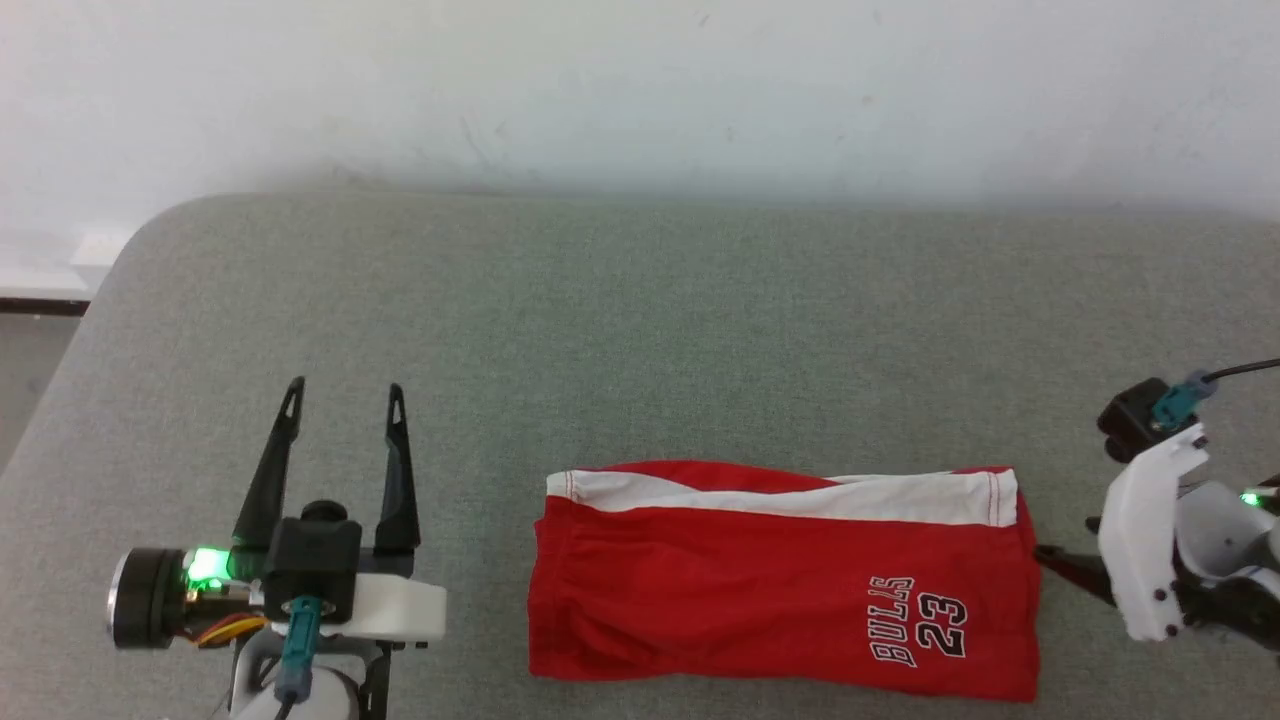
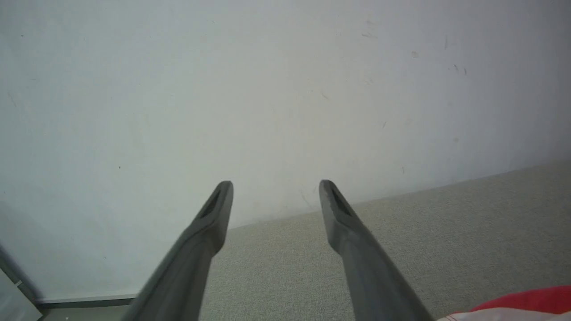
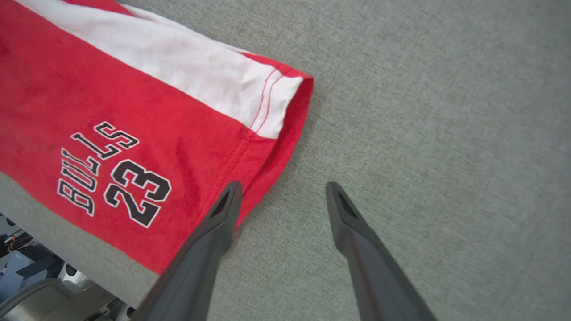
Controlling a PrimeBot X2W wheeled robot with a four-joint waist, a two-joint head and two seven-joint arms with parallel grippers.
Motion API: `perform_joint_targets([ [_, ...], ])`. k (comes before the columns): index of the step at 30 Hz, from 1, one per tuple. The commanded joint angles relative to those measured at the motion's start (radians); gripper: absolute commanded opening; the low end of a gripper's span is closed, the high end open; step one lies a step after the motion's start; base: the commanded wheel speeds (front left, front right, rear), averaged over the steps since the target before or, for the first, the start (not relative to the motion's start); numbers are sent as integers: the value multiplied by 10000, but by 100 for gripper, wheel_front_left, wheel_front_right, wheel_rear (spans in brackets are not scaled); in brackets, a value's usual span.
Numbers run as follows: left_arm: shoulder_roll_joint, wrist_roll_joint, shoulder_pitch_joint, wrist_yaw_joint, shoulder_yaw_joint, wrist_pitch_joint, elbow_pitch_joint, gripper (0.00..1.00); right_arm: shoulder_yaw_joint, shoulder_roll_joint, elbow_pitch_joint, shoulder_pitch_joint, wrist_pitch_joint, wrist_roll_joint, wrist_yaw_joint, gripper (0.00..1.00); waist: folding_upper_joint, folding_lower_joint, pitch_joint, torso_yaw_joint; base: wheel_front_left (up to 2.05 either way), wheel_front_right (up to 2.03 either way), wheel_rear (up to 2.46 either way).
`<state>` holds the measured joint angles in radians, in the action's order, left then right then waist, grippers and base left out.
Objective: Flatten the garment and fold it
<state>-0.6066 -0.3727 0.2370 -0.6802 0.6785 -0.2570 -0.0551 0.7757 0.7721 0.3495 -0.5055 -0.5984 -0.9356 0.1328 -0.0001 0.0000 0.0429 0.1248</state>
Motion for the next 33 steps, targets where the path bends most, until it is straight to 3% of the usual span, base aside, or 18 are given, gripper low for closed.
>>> perform_joint_targets([
  [1,130,181,-250,-64,-250,-45,-95,100,-47,-203,137,158,-28,-40,-21,100,1,0,104,71,0,0,0],
  [7,954,971,-1245,340,-1527,-46,-322,100,-218,-1192,1035,313,181,41,-21,100,1,0,409,171,0,0,0],
  [12,1737,1419,-1696,1155,-2213,-46,-63,100,105,-1827,1794,441,278,353,-21,100,1,0,584,212,0,0,0],
  [17,2426,1783,-1982,1946,-3080,-47,9,100,532,-2061,1903,386,433,480,-21,100,1,0,649,131,0,0,0],
  [18,2520,1874,-2048,2077,-3258,-47,23,100,600,-2031,1897,333,477,506,-21,49,1,0,646,103,0,0,0],
  [20,2698,2047,-2175,2332,-3565,-47,66,100,760,-1916,1852,201,618,635,-21,0,1,0,614,59,0,0,0],
  [33,3274,3190,-2507,3269,-4301,-47,250,100,884,-937,945,-500,1562,539,-21,0,1,0,293,-319,0,0,0],
])
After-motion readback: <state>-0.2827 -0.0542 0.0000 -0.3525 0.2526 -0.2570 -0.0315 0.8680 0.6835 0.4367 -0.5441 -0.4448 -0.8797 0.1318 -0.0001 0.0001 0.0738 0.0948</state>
